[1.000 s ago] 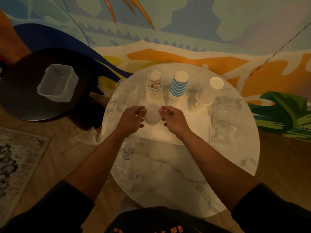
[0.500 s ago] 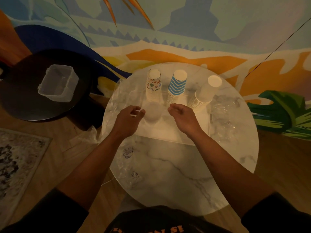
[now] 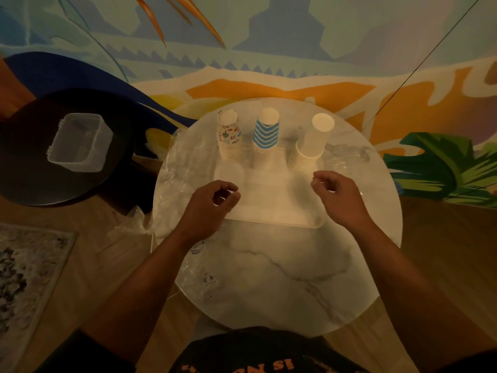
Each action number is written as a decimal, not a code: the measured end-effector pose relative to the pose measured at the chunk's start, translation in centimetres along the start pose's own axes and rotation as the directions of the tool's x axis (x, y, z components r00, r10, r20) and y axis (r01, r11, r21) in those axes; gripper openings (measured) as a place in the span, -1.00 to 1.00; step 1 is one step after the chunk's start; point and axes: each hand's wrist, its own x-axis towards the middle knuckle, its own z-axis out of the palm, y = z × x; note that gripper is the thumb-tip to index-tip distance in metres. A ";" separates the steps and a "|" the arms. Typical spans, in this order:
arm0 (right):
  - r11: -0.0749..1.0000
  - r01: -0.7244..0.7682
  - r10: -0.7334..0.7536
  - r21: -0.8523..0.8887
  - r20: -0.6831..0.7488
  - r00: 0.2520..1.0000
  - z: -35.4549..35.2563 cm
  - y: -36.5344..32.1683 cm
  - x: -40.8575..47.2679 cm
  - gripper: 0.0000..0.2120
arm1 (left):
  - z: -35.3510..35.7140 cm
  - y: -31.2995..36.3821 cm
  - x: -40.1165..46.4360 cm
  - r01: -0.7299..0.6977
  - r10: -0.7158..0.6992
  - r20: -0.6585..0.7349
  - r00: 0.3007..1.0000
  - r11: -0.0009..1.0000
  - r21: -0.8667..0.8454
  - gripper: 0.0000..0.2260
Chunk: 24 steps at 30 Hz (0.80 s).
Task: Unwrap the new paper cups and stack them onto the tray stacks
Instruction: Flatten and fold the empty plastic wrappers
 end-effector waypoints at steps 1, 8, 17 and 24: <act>0.999 -0.016 0.015 -0.039 -0.018 1.000 -0.7 0.8 0.0 -0.70 | 0.4 0.2 0.0 -0.006 0.006 0.023 1.000 1.000 0.001 -0.92; 0.949 -0.185 0.151 -0.257 -0.146 0.978 -3.6 7.0 0.7 -0.38 | 3.1 1.5 0.3 -0.025 0.023 0.103 0.994 1.000 0.012 -0.92; 0.927 -0.274 0.263 -0.258 -0.077 0.962 -3.2 11.2 1.6 -0.21 | 6.3 2.3 0.5 0.043 -0.043 0.130 0.991 0.999 0.002 -0.90; 0.940 -0.191 0.171 -0.283 -0.093 0.981 -3.1 11.4 1.3 -0.51 | 8.1 3.1 0.6 0.052 -0.048 0.172 0.984 0.998 -0.019 -0.89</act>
